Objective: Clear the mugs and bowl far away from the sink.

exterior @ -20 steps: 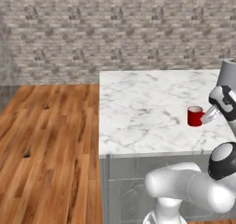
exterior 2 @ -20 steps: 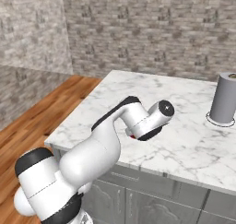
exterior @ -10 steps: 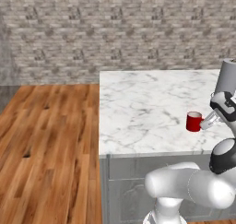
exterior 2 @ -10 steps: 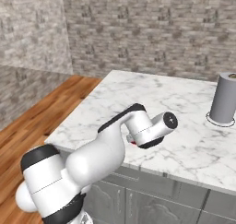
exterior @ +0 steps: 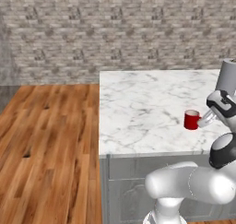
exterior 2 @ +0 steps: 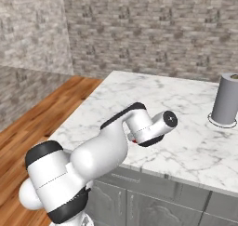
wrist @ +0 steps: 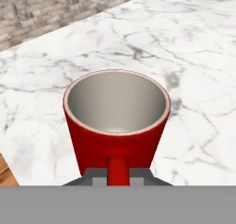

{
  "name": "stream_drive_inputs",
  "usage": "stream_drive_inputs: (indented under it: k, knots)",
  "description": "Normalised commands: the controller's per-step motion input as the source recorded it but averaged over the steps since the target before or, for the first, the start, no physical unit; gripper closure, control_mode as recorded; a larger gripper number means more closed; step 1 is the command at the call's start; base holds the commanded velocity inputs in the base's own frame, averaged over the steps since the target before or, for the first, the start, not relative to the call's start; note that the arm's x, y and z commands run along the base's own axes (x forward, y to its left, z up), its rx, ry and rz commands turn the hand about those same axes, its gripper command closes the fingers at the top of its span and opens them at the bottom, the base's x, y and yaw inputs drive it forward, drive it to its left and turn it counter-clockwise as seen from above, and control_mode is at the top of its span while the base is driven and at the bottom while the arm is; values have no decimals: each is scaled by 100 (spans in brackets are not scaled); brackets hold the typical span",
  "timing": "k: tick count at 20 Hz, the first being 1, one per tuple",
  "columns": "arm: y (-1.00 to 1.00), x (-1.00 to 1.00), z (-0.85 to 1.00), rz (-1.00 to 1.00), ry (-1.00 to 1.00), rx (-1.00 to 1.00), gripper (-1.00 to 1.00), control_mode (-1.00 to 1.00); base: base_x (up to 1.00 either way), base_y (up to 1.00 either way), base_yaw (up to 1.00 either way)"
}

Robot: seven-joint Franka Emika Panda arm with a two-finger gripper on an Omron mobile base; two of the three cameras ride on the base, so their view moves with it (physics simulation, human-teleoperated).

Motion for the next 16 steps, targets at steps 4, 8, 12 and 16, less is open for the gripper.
stream_drive_inputs:
  k: [4,8,12,16]
  knots:
    - [0,15,-5,0,0,0,100,-100,0,0,0]
    - [0,6,-16,0,0,0,100,-100,0,0,0]
    - [0,3,-15,0,0,0,100,-100,0,0,0]
    - [0,3,-13,0,0,0,100,-100,0,0,0]
